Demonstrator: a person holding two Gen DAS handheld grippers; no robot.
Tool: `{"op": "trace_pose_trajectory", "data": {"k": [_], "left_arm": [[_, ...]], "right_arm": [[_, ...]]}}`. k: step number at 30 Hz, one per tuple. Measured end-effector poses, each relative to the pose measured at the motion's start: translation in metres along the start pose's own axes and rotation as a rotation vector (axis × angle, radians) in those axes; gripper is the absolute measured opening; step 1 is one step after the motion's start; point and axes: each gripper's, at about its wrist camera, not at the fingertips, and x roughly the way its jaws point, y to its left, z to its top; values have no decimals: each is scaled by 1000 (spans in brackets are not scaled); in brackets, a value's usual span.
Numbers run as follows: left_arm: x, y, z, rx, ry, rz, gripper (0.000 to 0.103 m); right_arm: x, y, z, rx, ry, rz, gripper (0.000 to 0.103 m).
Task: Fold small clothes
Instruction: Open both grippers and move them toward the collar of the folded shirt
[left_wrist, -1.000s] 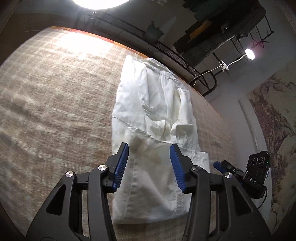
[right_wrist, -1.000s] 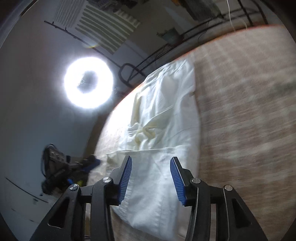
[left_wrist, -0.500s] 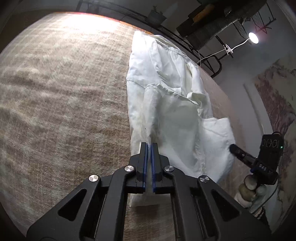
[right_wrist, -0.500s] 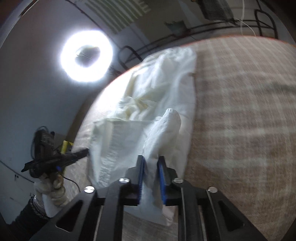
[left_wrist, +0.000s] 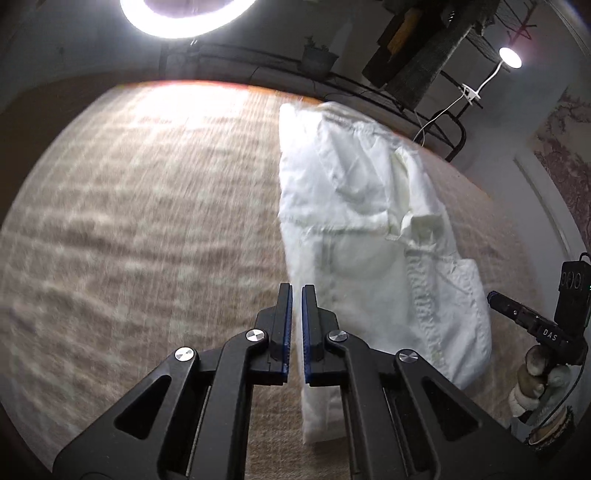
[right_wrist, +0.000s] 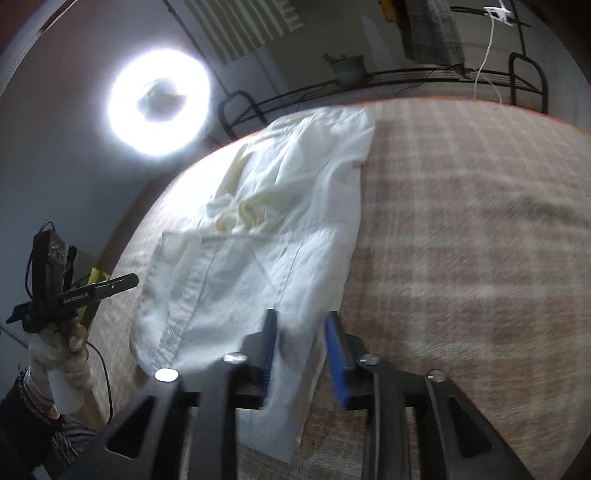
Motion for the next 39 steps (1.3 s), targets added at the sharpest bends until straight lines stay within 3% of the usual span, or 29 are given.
{"op": "trace_pose_trajectory", "data": {"k": [4, 9, 20, 30, 32, 36, 39], "left_arm": [[6, -13, 31, 10, 2, -35, 5], [27, -11, 70, 33, -8, -40, 30], [116, 21, 142, -31, 15, -29, 30], [167, 27, 172, -6, 19, -32, 30], [172, 28, 172, -2, 21, -32, 30], [173, 28, 173, 3, -17, -33, 30], [173, 29, 174, 6, -21, -40, 30]], "right_arm": [[-14, -7, 18, 22, -54, -1, 34], [-4, -18, 55, 57, -63, 14, 34], [58, -84, 147, 181, -90, 48, 38], [141, -110, 208, 189, -49, 81, 38], [148, -112, 218, 194, -36, 107, 34], [159, -105, 231, 129, -9, 100, 4], [162, -84, 236, 14, 4, 29, 0]]}}
